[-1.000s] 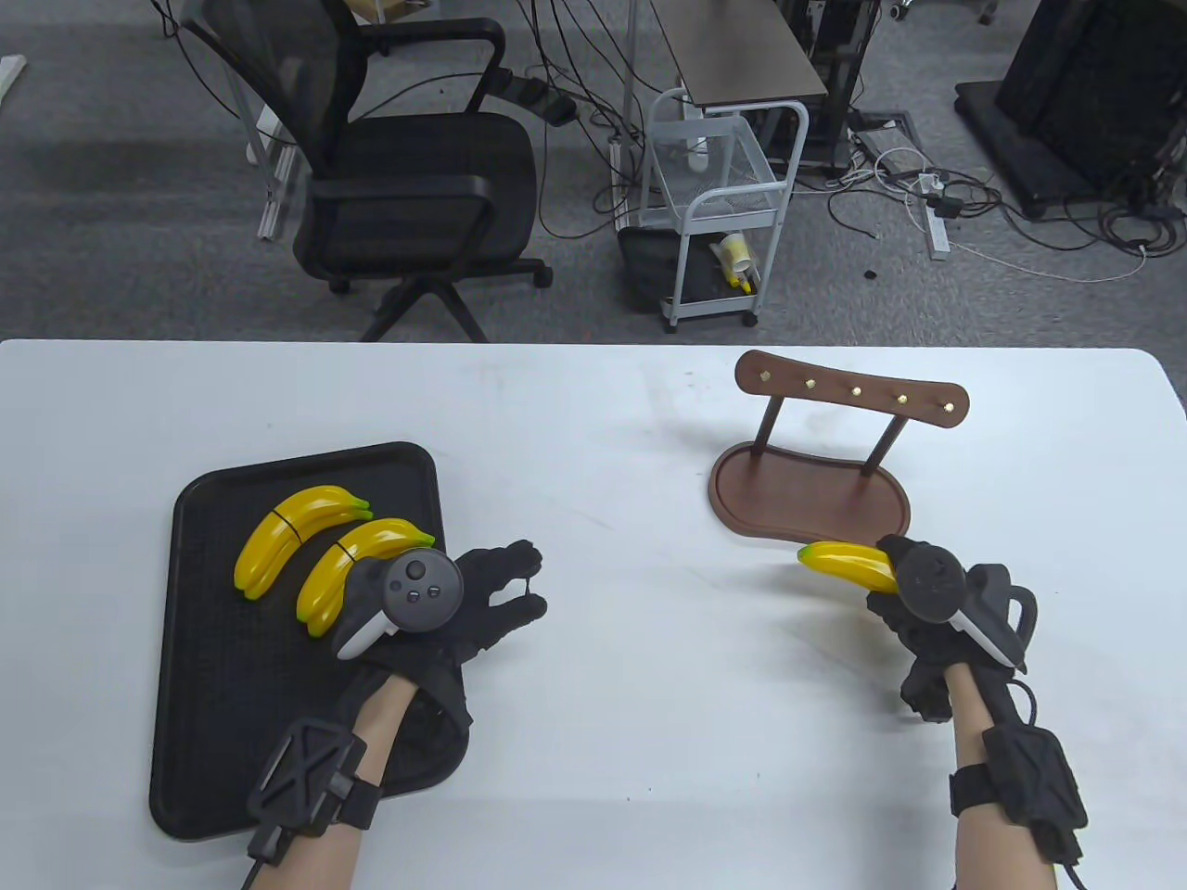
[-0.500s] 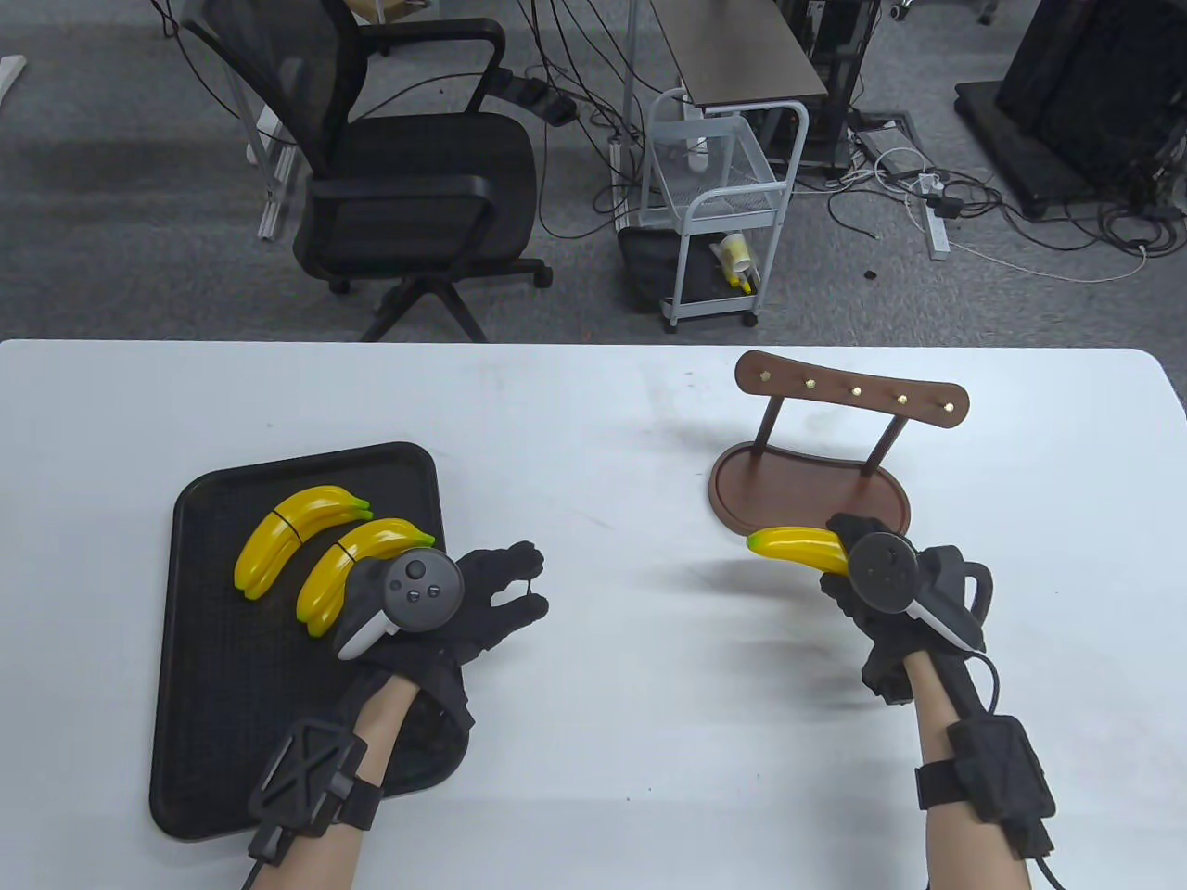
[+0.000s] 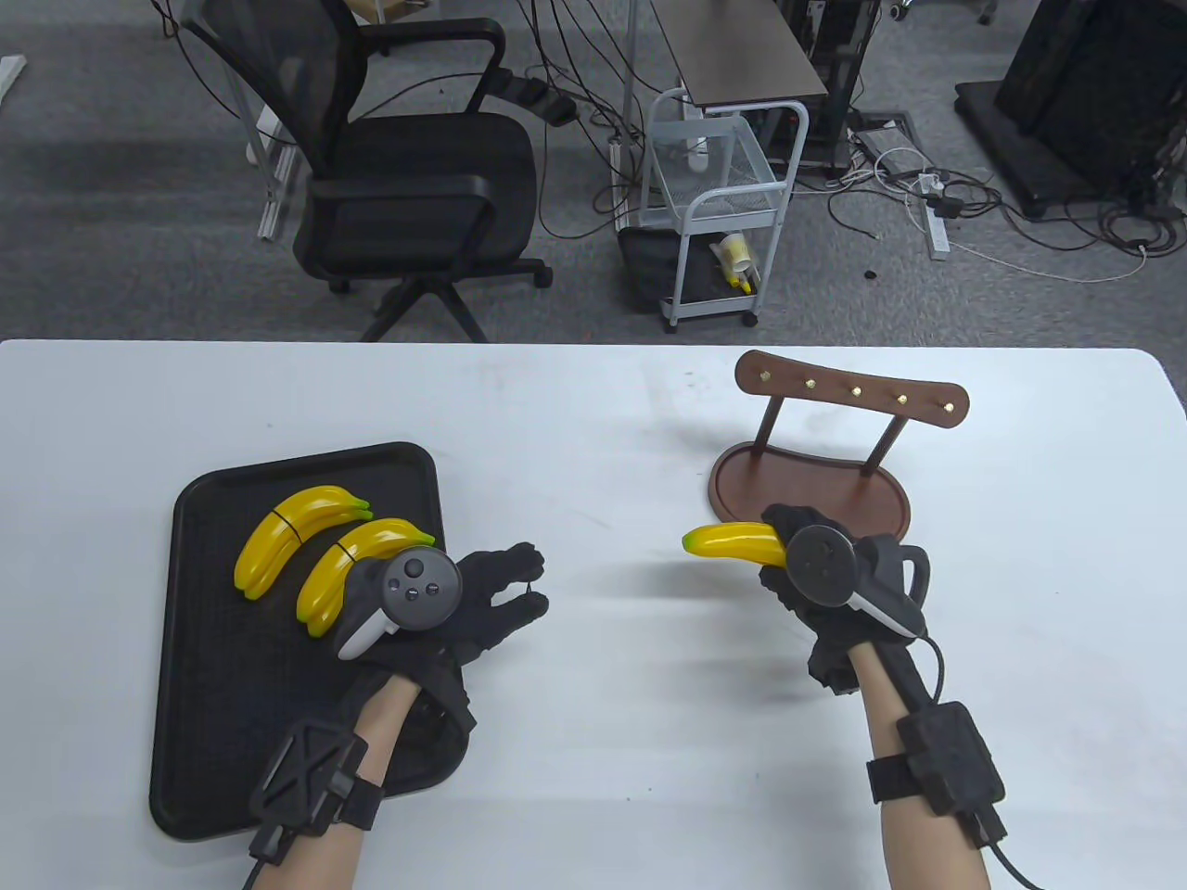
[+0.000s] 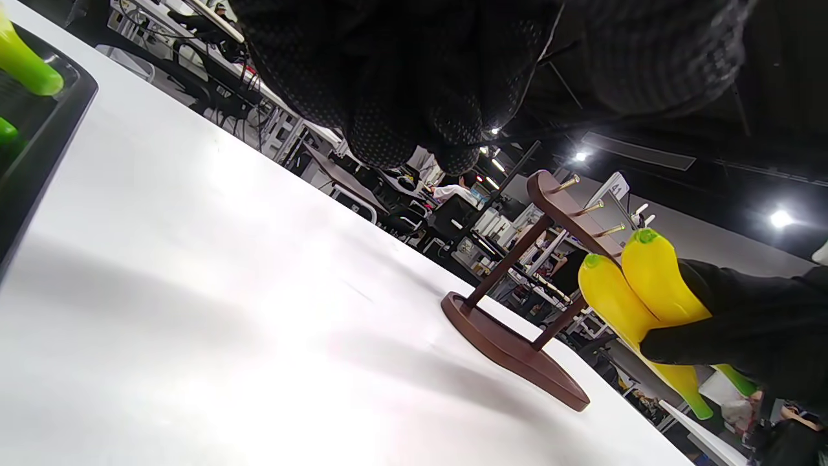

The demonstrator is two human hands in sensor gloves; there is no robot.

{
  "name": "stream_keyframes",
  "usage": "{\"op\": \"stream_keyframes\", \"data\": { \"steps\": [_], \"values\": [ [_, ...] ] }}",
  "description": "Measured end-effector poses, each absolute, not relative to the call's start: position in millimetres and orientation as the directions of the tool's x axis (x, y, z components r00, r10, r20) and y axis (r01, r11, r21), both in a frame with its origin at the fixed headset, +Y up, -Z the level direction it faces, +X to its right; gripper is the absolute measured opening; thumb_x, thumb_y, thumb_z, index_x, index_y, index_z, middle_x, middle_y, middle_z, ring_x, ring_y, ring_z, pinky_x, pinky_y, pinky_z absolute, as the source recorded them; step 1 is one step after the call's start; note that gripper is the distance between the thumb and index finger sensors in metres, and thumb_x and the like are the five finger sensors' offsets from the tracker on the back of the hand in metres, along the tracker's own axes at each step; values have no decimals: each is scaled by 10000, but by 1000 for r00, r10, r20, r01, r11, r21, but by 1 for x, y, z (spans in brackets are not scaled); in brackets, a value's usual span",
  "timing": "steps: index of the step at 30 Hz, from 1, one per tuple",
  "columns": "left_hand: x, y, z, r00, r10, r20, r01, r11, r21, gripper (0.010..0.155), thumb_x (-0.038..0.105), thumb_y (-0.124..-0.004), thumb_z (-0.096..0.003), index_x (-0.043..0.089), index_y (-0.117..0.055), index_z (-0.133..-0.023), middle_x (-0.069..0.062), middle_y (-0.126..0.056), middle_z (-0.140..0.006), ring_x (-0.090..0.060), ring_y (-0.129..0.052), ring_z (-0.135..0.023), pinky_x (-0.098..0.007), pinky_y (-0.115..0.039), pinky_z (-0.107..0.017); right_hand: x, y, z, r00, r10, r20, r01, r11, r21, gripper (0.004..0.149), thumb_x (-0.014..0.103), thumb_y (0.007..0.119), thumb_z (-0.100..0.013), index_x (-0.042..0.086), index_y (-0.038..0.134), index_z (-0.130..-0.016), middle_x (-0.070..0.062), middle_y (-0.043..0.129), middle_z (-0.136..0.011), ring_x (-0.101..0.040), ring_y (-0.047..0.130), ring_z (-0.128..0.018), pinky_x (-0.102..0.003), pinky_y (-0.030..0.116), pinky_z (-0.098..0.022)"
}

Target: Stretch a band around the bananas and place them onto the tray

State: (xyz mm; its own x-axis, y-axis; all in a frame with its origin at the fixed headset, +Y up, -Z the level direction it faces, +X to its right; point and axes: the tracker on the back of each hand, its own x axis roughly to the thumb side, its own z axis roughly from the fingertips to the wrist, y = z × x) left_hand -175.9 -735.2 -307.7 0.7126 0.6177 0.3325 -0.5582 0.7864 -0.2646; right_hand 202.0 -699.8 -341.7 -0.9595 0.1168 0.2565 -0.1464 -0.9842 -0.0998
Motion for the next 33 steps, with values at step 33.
{"op": "stream_keyframes", "data": {
  "steps": [33],
  "values": [
    [-165,-748,-308,596,763,250,-646,641,-415,760,633,-615,-539,111,-617,-1090,-92,-841,-1041,-353,-893,-949,-527,-693,-751,89,-702,-324,-868,48,495,-109,-989,-96,691,366,937,-437,144,628,-1014,-112,782,-1001,-349,906,-781,-476,829,-541]
  ]
}}
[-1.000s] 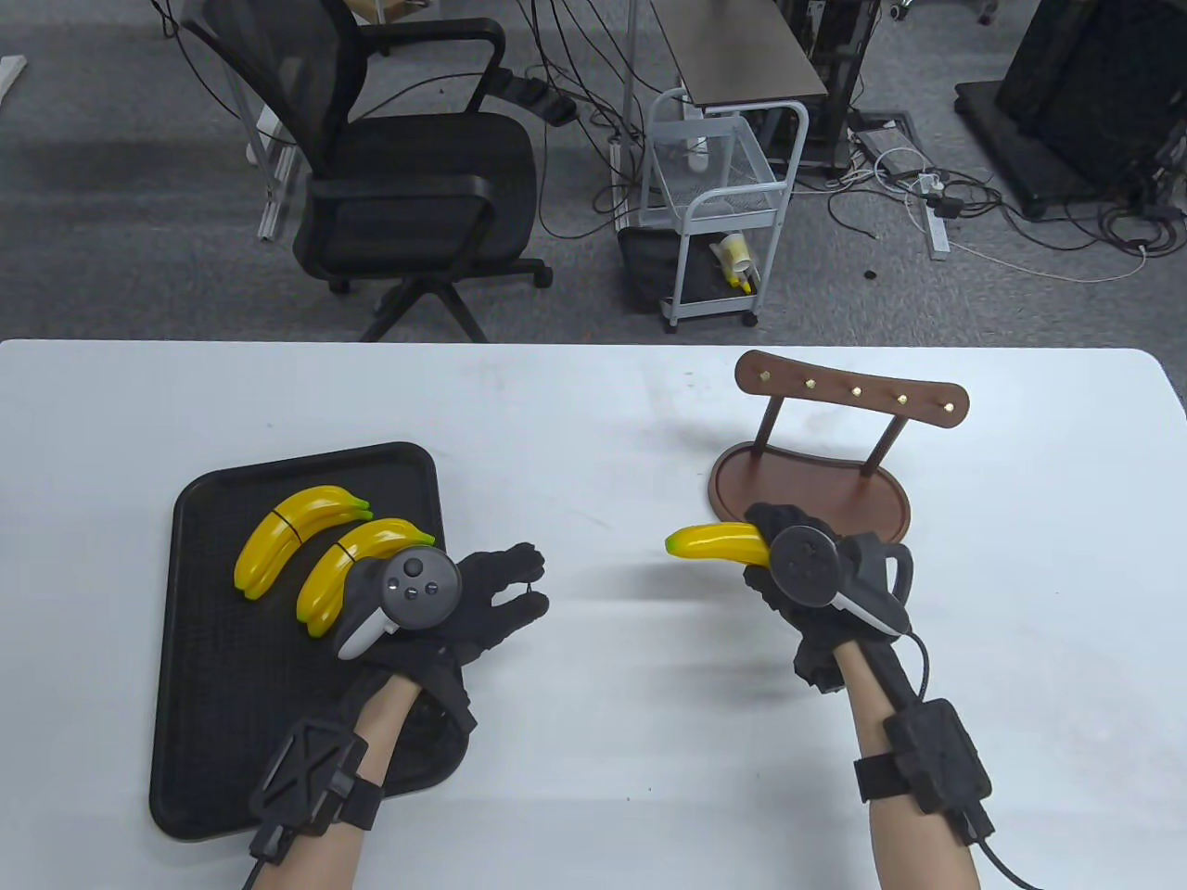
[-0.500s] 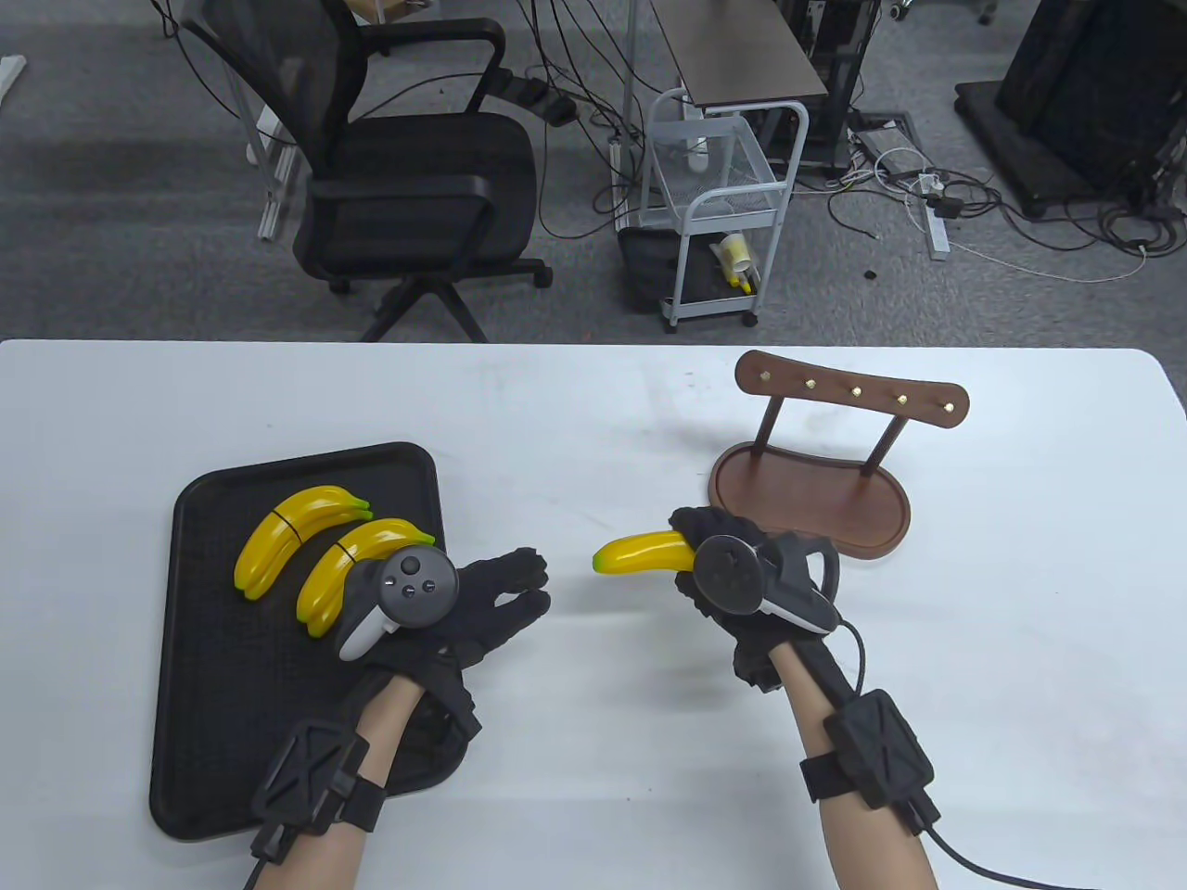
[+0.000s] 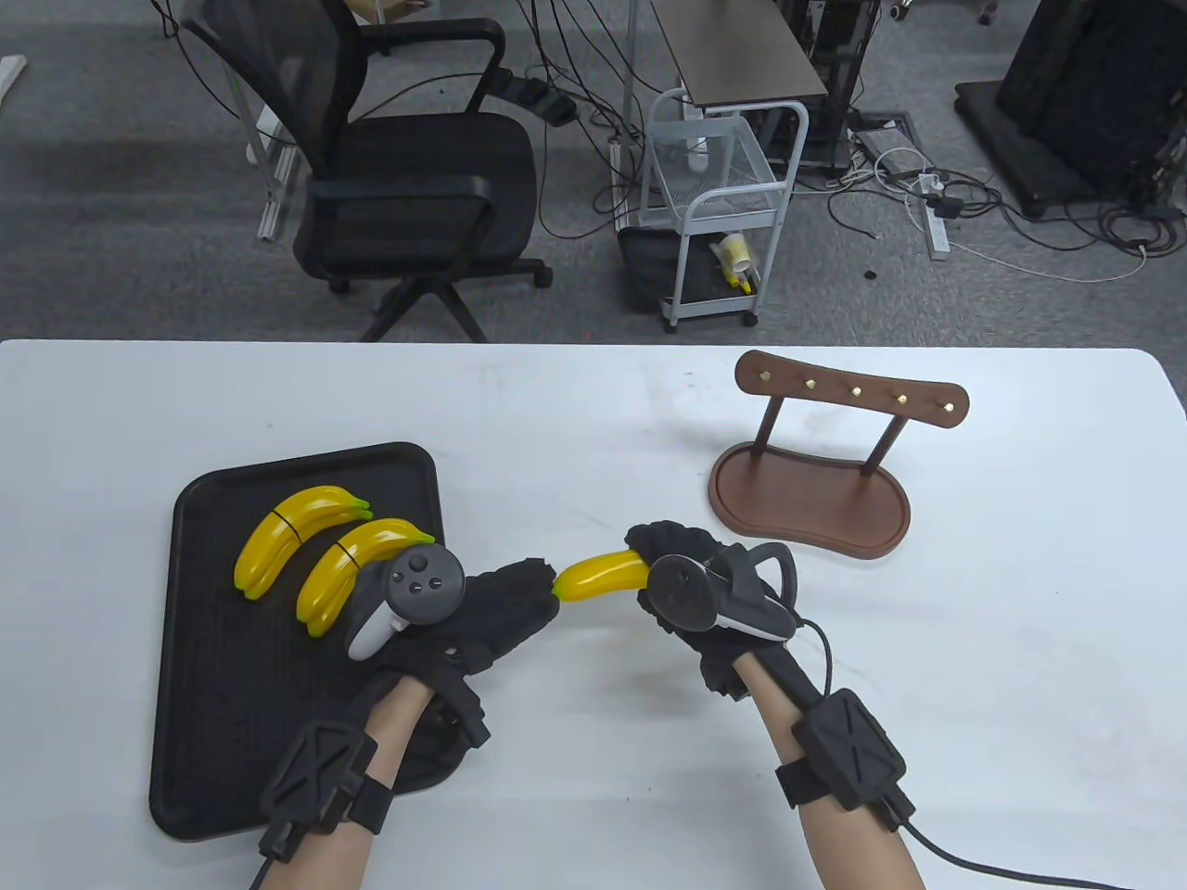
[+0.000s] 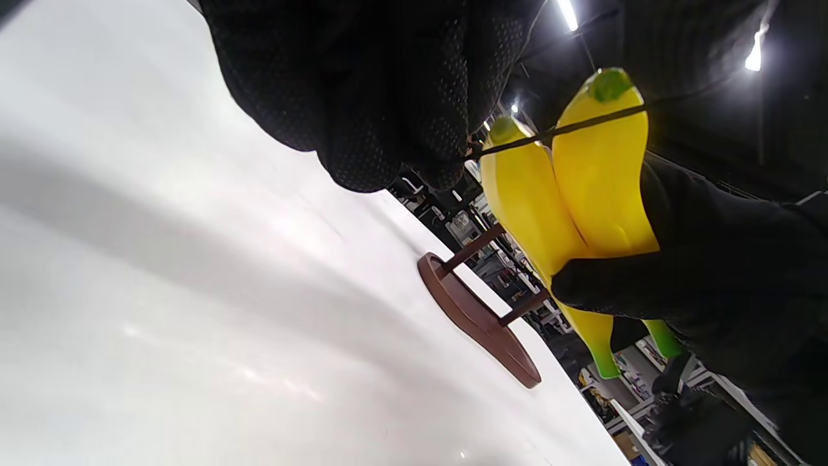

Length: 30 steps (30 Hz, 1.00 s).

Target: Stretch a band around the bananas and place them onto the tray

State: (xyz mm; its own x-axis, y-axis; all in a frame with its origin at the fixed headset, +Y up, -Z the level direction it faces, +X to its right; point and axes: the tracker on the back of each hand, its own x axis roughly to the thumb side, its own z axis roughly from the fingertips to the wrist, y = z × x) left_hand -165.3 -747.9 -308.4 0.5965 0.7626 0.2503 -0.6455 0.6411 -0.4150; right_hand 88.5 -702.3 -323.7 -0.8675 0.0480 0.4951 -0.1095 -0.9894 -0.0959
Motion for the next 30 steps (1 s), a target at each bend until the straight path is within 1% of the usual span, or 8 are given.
{"op": "stream_keyframes", "data": {
  "steps": [5,16,22,27,30],
  "values": [
    [-164,-750,-309,585,775,240,-651,625,-431,778,639,-611,-543,90,-614,-1095,-105,-852,-1027,-356,-904,-932,-532,-697,-745,81,-702,-319,-858,28,513,-97,-990,-107,690,366,941,-433,144,636,-1011,-110,789,-996,-347,914,-775,-470,836,-537],
    [-164,-753,-309,489,854,179,-703,507,-498,813,629,-592,-569,41,-560,-1129,-172,-796,-1074,-410,-864,-955,-567,-668,-744,73,-705,-314,-834,79,547,-162,-981,-106,687,347,955,-420,134,653,-1000,-122,800,-989,-355,920,-768,-469,842,-537],
    [-166,-752,-309,471,861,189,-704,496,-508,815,626,-602,-588,32,-556,-1144,-199,-782,-1092,-438,-851,-962,-586,-660,-742,66,-706,-308,-820,101,563,-190,-977,-101,687,336,957,-420,121,657,-1000,-136,801,-987,-359,920,-765,-473,845,-533],
    [-163,-754,-309,486,853,191,-683,508,-525,823,628,-621,-587,29,-553,-1148,-210,-776,-1099,-447,-848,-964,-592,-658,-741,55,-704,-301,-807,30,590,-141,-980,-143,686,330,959,-417,120,662,-998,-137,803,-987,-361,921,-766,-474,846,-535],
    [-163,-754,-309,480,857,187,-684,499,-533,823,623,-631,-590,25,-548,-1149,-211,-770,-1103,-451,-845,-965,-593,-658,-740,52,-705,-298,-803,27,596,-142,-979,-146,690,326,960,-416,115,659,-1000,-144,802,-986,-365,919,-768,-477,845,-535]
  ]
}}
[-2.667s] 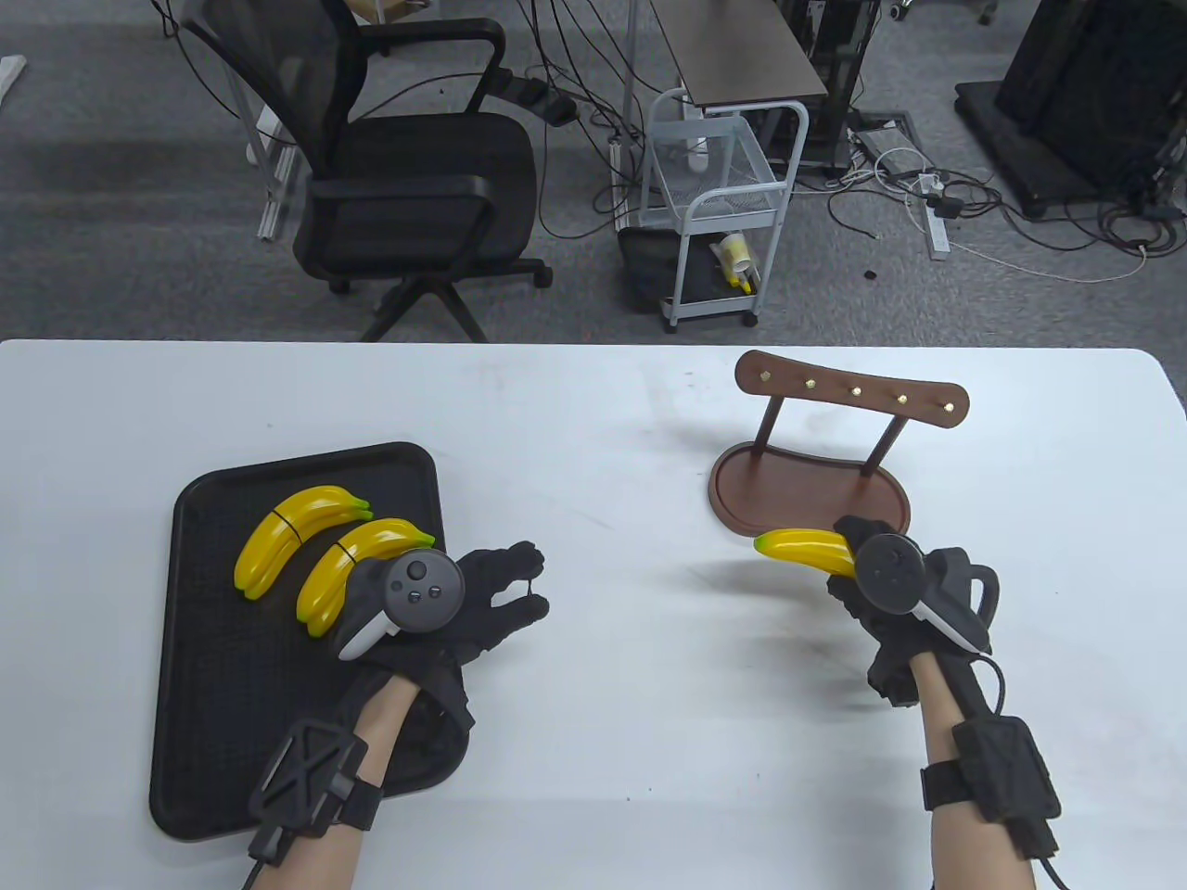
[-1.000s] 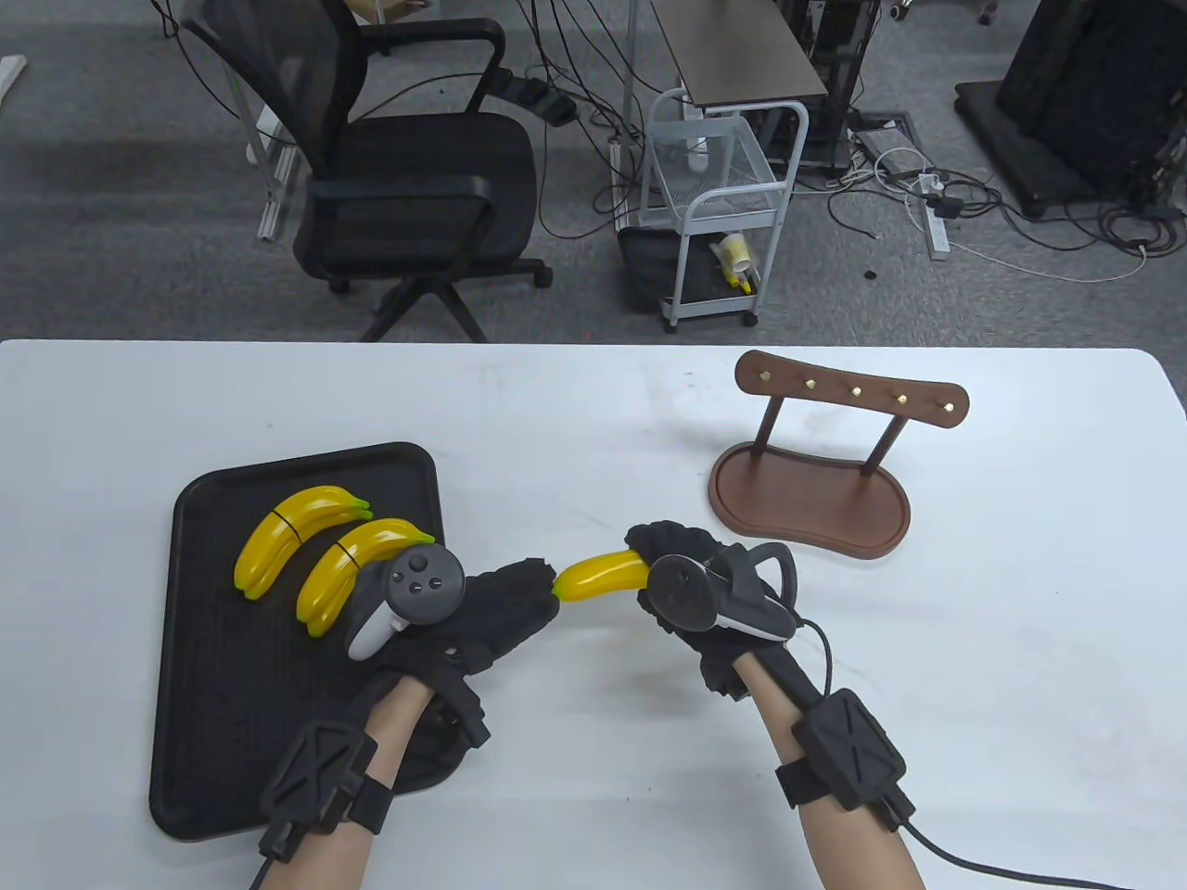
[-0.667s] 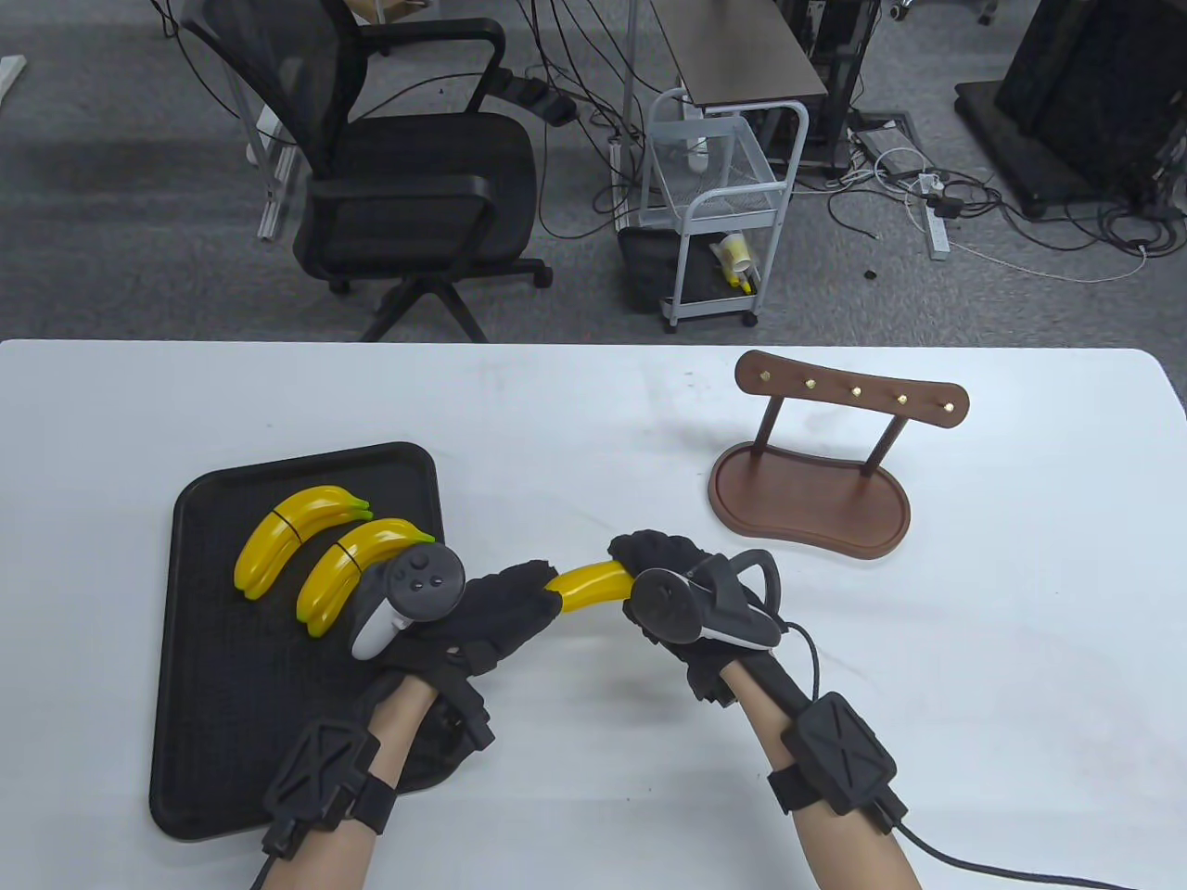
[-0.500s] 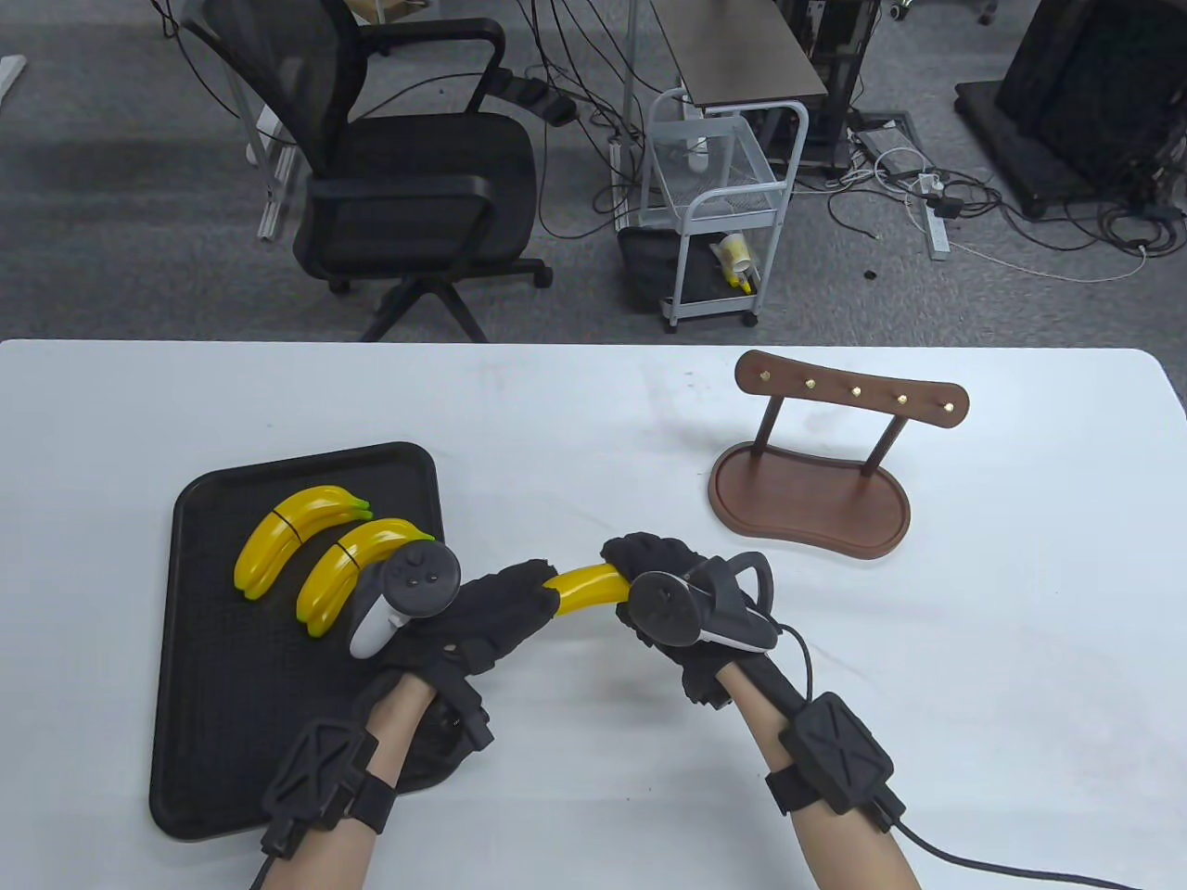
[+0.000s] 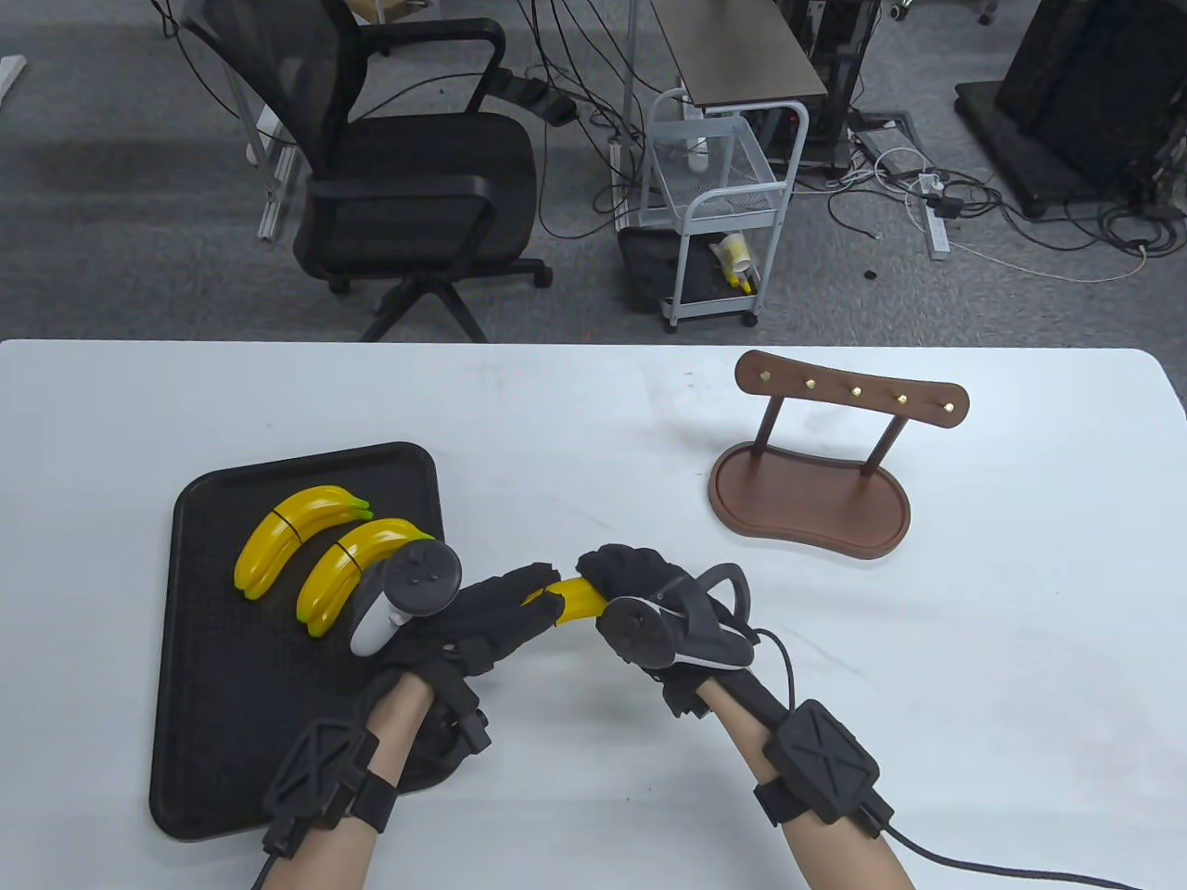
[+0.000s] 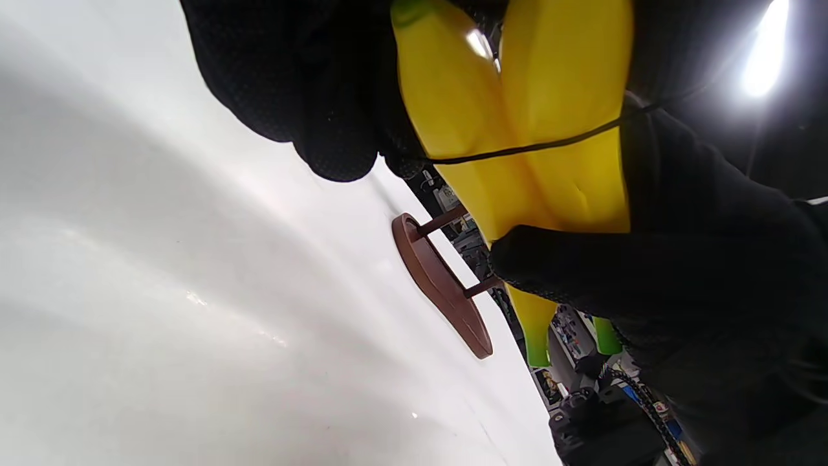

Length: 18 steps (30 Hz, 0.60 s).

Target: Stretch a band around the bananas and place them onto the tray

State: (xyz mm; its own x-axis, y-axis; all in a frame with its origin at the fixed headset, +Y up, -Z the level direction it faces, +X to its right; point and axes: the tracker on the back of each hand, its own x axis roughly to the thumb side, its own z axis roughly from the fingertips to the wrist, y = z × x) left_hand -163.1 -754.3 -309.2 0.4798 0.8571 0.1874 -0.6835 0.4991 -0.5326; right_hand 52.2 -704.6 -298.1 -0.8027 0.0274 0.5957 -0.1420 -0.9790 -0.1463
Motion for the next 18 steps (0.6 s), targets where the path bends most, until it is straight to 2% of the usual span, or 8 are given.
{"op": "stream_keyframes", "data": {
  "steps": [10,13,18],
  "values": [
    [-163,-755,-310,472,863,180,-703,492,-514,794,621,-674,-603,68,-533,-1155,-180,-746,-1128,-419,-821,-983,-572,-645,-760,56,-705,-297,-798,-7,602,-121,-978,-172,705,354,908,-454,130,590,-1042,-126,745,-1011,-355,877,-797,-487,811,-556],
    [-165,-752,-310,483,856,184,-708,505,-495,788,626,-696,-601,86,-539,-1153,-166,-744,-1134,-411,-820,-983,-568,-645,-761,58,-704,-298,-794,31,607,-150,-978,-146,710,367,884,-469,141,562,-1061,-121,731,-1021,-354,867,-807,-495,800,-565],
    [-170,-746,-310,492,847,200,-712,524,-467,787,624,-721,-594,102,-538,-1154,-155,-737,-1141,-406,-812,-988,-563,-640,-766,67,-698,-302,-773,144,617,-232,-971,-64,741,454,846,-475,159,546,-1086,-124,710,-1056,-369,843,-846,-515,781,-580]
  ]
}}
